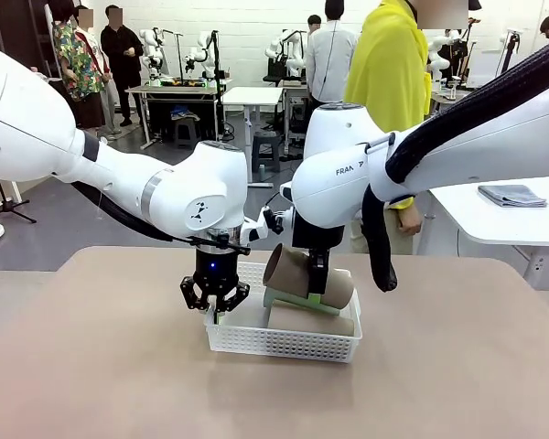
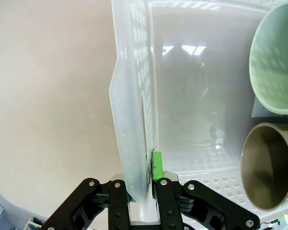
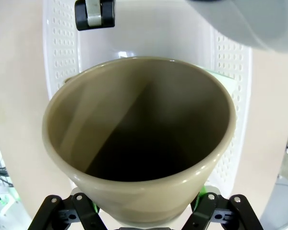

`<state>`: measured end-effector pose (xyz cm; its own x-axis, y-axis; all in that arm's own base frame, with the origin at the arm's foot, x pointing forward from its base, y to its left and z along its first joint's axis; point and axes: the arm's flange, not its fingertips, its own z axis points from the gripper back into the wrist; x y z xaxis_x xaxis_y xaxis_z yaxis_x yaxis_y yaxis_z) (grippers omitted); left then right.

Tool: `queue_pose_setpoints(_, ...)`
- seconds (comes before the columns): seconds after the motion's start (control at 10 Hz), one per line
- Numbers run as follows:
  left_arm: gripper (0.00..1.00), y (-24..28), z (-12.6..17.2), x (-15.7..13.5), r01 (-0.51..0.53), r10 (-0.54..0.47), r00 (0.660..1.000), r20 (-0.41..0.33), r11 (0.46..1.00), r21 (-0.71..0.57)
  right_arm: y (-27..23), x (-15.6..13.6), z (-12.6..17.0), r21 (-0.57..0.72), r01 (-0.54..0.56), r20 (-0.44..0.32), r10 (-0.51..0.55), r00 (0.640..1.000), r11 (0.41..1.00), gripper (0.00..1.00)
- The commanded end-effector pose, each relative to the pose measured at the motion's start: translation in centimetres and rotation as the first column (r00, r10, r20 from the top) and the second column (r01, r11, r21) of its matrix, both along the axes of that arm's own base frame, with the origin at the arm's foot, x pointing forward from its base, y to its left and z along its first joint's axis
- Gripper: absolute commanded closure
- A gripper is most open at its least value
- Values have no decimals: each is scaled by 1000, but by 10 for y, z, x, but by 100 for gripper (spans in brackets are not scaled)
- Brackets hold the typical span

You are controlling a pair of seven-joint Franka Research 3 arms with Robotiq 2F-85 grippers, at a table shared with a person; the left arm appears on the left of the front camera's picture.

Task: Clean and organize the cups into the basket.
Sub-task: Pick up the Reusable plastic cup from the right side of the table and stack it inside the Organizing basket in the center of the table.

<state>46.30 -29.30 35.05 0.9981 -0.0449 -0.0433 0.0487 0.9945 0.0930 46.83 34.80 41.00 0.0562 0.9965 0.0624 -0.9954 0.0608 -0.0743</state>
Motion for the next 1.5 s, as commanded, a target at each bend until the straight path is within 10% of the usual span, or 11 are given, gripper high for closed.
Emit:
queue_pose_setpoints(0.0,97,1,1,0,15,-15,1000,8,1000,7,-15,-7,1,51,-6,8,6,1000,999,17)
queue_pose_setpoints(1.4,97,1,1,0,15,-15,1000,8,1000,7,-25,-4,-16,88,15,-51,-11,999,996,9)
